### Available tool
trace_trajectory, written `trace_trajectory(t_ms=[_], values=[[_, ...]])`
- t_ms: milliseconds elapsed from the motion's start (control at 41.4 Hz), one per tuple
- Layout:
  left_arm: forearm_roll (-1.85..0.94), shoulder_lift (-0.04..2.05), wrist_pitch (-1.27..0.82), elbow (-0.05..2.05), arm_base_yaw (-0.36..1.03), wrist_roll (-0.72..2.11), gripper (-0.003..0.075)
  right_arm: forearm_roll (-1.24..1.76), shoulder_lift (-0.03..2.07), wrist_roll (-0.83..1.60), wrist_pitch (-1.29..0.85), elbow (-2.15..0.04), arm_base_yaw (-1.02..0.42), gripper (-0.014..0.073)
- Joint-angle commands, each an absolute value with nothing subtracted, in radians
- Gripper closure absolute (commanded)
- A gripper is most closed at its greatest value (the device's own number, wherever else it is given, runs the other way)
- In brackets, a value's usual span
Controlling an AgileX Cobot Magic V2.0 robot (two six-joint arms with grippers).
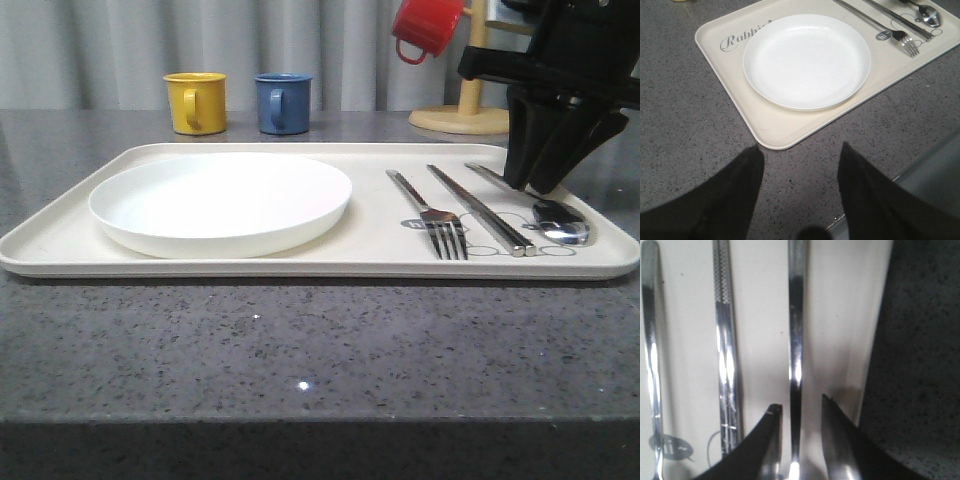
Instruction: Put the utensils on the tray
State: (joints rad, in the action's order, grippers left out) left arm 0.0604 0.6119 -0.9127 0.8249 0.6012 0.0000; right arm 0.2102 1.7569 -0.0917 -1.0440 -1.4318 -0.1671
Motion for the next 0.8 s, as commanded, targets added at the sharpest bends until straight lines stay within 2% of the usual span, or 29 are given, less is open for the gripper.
trace_trajectory(t_ms=[0, 121, 362, 773], values=[[0.059, 0.615, -0.839, 0.849, 0.608, -0.010, 0.0364, 0.205, 1.635, -0.040, -1.048, -1.468, -0.180, 0.0349], [0.059, 0.615, -0.837, 0.849, 0.608, -0.010, 0.0364, 0.193, 1.535, 0.045, -1.085, -1.459, -0.247, 0.0349], [0.059, 0.615, -0.839, 0.849, 0.608, -0.010, 0.0364, 0.081, 1.309, 0.051, -1.141, -1.356, -0.386, 0.0349], [0.059, 0.615, -0.839, 0.849, 0.608, -0.010, 0.0364, 0.081, 0.847, 0.051, -1.121, -1.077, -0.396, 0.0349]])
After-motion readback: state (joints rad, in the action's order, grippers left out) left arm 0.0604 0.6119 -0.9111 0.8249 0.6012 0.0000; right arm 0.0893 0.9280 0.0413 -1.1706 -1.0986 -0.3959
